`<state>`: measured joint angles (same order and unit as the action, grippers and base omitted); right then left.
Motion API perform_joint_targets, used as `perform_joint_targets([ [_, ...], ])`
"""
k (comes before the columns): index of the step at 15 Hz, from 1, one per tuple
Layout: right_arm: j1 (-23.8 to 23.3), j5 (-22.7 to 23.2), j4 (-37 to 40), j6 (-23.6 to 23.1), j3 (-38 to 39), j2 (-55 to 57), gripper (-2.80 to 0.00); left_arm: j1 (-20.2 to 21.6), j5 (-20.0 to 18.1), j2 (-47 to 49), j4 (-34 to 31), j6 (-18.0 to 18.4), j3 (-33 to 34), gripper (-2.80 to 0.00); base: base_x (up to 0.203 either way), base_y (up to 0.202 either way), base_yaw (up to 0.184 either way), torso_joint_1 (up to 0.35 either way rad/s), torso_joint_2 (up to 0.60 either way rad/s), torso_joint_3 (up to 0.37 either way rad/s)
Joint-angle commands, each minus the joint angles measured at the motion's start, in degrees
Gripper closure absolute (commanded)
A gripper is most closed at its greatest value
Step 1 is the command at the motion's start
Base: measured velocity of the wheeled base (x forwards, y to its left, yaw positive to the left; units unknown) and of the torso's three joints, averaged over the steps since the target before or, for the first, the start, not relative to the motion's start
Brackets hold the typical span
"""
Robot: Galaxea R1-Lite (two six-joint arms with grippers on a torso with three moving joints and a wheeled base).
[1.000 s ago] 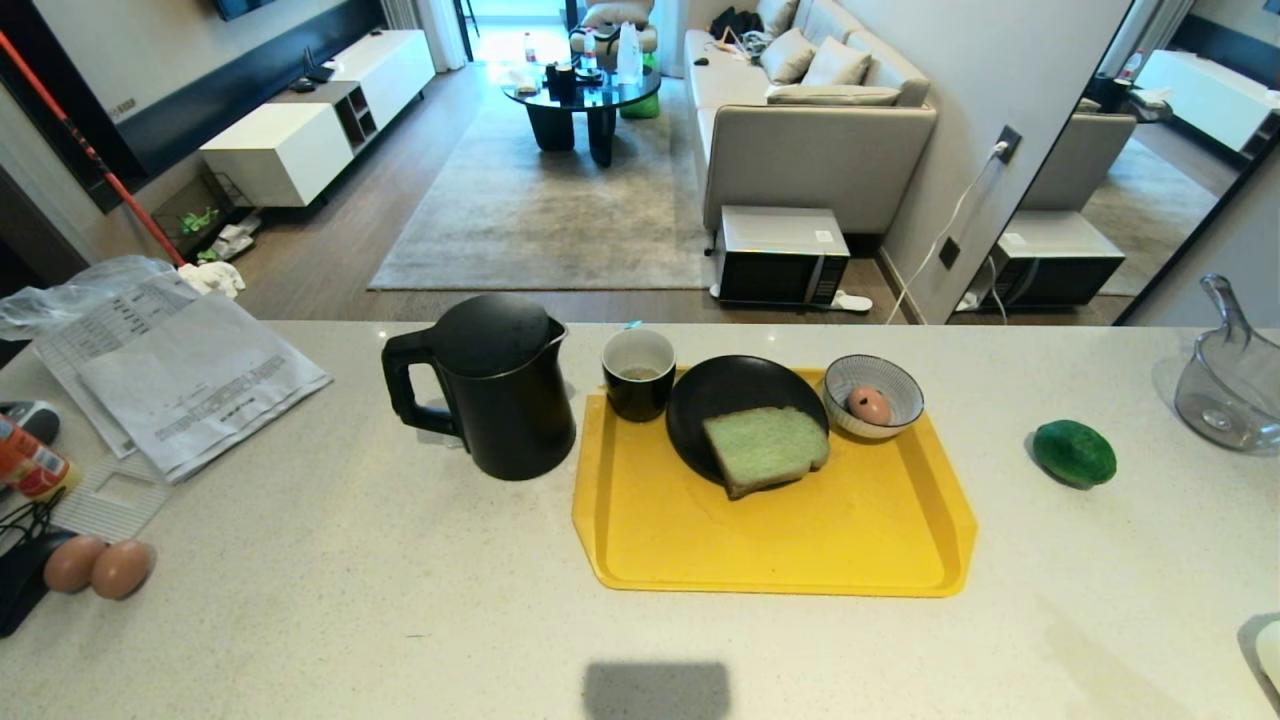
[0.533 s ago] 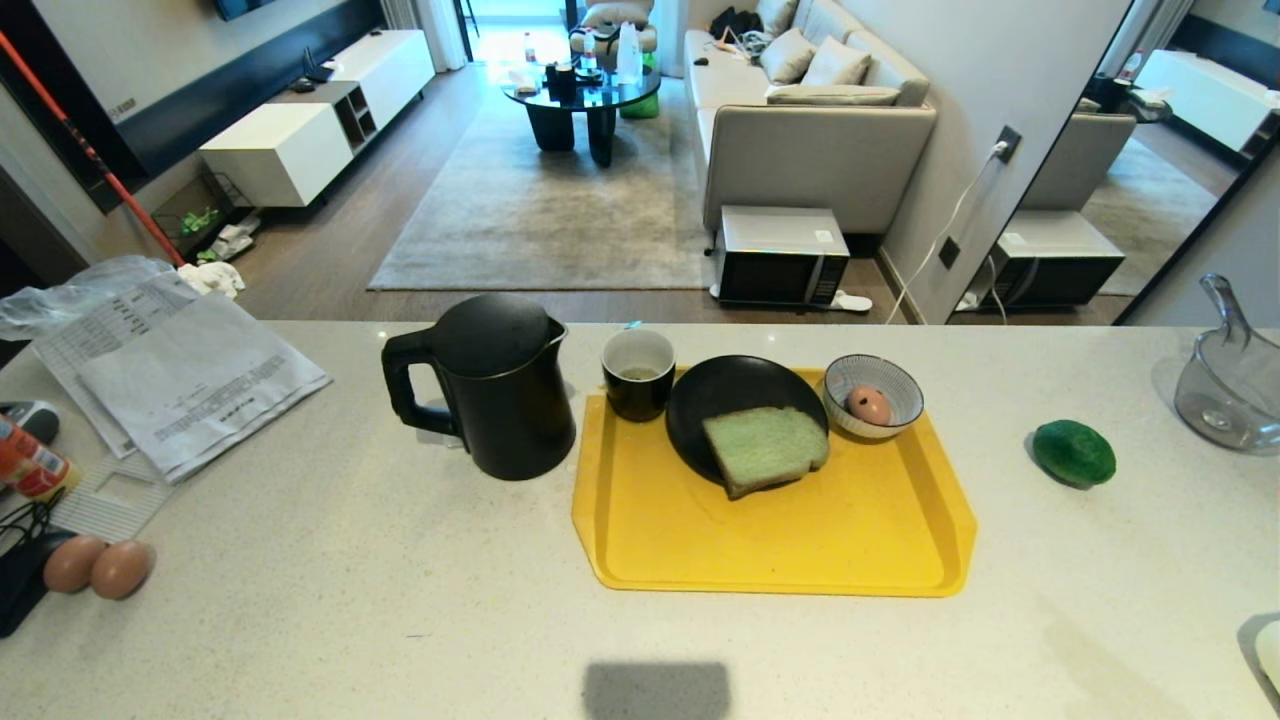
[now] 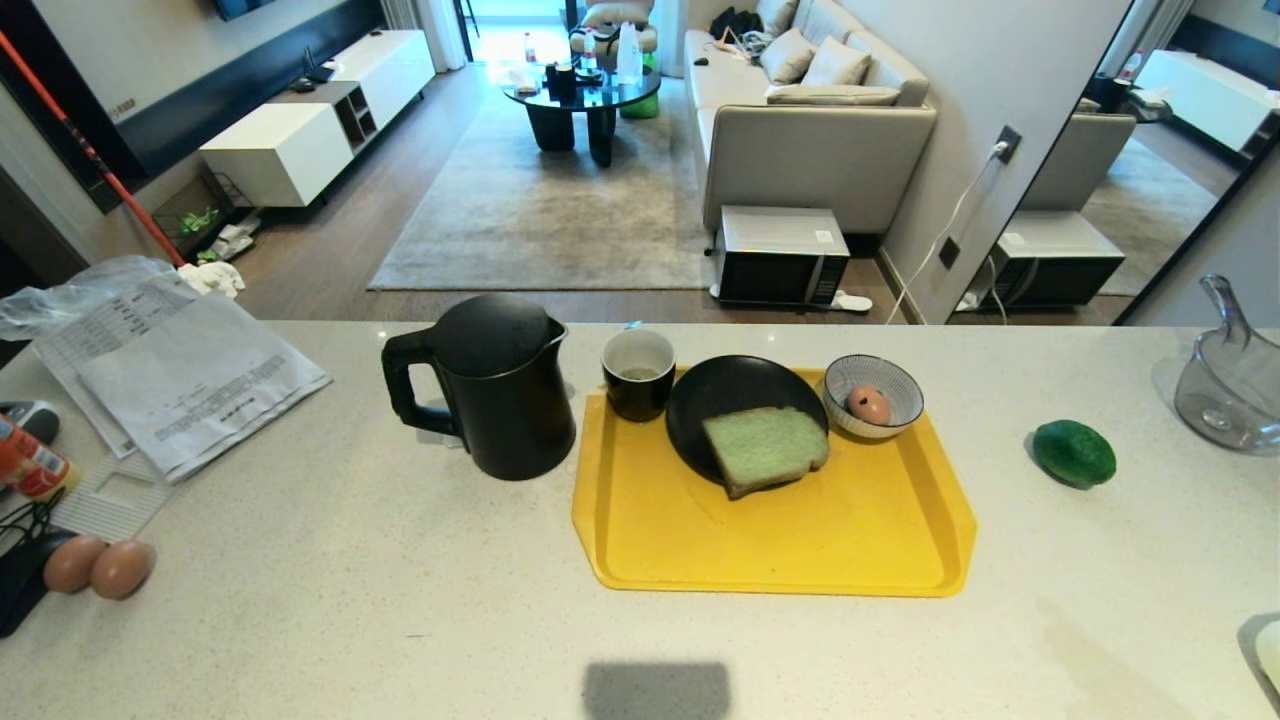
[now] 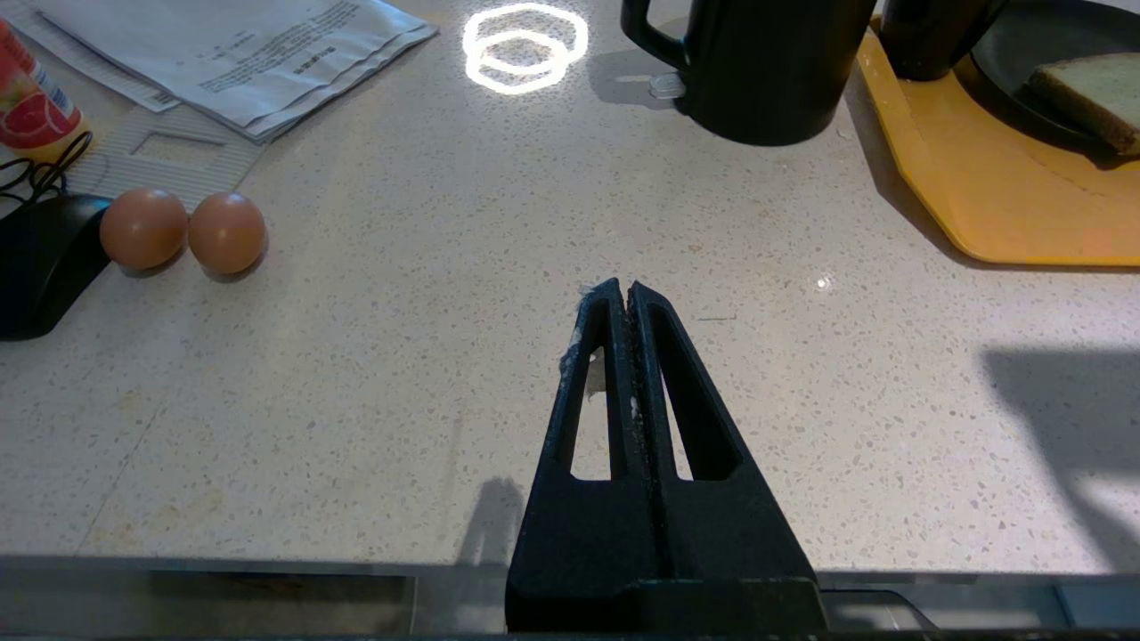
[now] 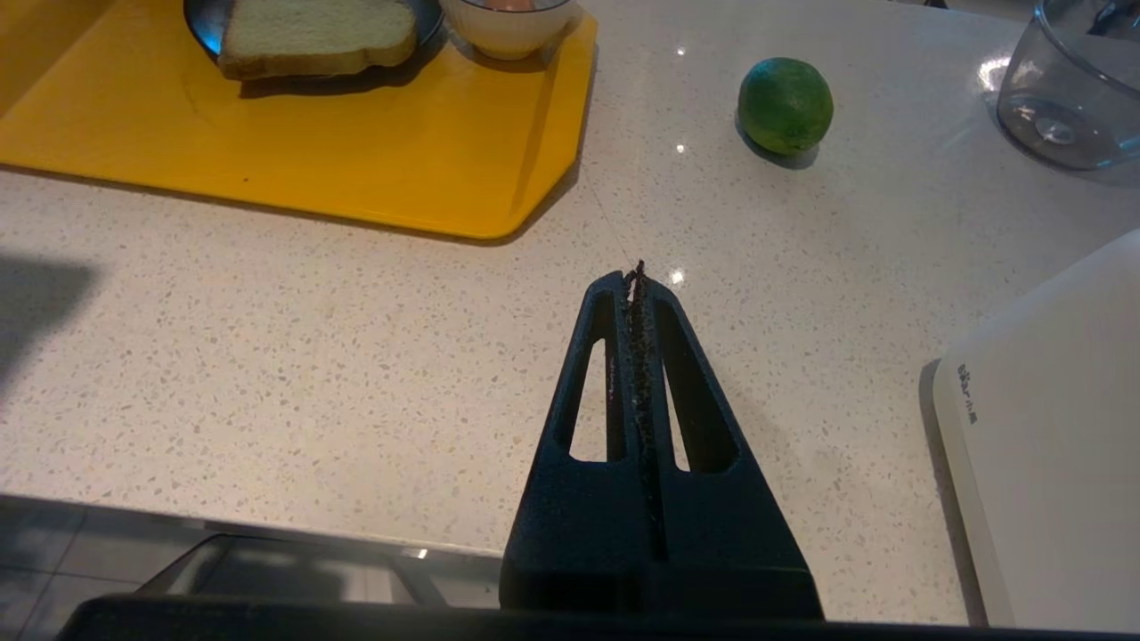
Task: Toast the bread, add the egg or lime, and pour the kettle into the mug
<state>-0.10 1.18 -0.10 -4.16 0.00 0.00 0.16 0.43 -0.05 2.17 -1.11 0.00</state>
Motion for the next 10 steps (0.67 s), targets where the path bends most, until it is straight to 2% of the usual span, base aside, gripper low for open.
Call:
perform_joint_targets([
  [1,0.0,-0.1,0.1,0.0,0.0,0.0,0.00,0.0,0.0,-0.1,0.0,0.0,0.8,0.00,0.000,0.000,0.000,0.000,0.00,0.000],
  [10,0.0,-0.1,0.1,0.0,0.0,0.0,0.00,0.0,0.0,-0.1,0.0,0.0,0.8,0.00,0.000,0.000,0.000,0.000,0.00,0.000],
])
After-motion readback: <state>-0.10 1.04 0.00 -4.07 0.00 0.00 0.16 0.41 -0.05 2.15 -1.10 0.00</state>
